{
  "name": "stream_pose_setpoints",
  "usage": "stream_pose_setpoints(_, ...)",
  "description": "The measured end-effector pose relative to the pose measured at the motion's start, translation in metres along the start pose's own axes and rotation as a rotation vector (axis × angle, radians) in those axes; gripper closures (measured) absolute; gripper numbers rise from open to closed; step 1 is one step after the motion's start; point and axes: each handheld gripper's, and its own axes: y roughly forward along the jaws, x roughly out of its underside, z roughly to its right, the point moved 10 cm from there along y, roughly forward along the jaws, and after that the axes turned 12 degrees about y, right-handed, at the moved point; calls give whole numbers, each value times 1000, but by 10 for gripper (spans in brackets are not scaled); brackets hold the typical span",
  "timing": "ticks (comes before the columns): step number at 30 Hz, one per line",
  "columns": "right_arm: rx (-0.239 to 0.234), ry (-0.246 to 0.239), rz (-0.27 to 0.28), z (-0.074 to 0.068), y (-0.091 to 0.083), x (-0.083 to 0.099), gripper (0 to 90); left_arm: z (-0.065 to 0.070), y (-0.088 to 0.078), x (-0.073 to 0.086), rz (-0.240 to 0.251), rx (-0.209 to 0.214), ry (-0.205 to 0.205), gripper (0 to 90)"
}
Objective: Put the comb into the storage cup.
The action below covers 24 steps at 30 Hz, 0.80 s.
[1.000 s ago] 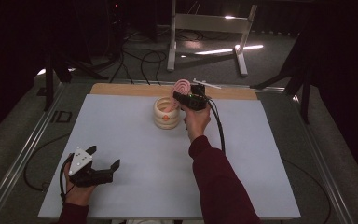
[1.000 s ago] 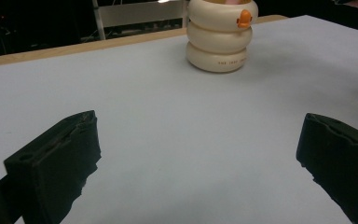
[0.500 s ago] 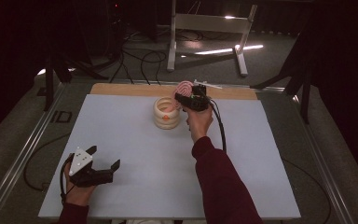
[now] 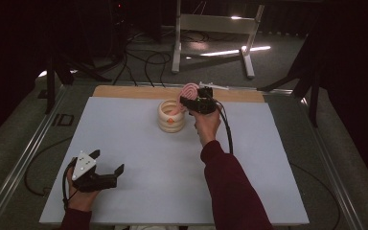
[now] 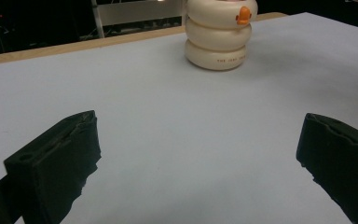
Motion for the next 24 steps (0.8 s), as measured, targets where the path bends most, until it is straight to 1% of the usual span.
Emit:
stream_pose_setpoints(1, 0, 0, 0, 0, 0, 0, 445, 0, 0, 0, 0, 0, 0, 2)
stream_pose_setpoints(3, 0, -17, -5, -1, -1, 1, 414, 0, 0, 0, -1, 0, -1, 2)
stream_pose_setpoints(7, 0, -28, -11, -1, -2, 1, 375, 0, 0, 0, -1, -1, 0, 2)
stream_pose_setpoints(11, 8, -64, -15, -1, -3, 2, 342, 0, 0, 0, -1, -1, 1, 2)
stream_pose_setpoints(15, 15, -85, -24, 0, -4, 3, 315, 0, 0, 0, -1, -2, 2, 2)
stream_pose_setpoints(17, 19, -103, -32, 0, -4, 4, 303, 0, 0, 0, -1, -2, 2, 2)
stream_pose_setpoints(20, 22, -113, -35, 1, -5, 4, 287, 0, 0, 0, 0, -3, 0, 2)
stream_pose_setpoints(24, 13, -119, -36, 2, -7, 3, 271, 0, 0, 0, 0, -3, 1, 2)
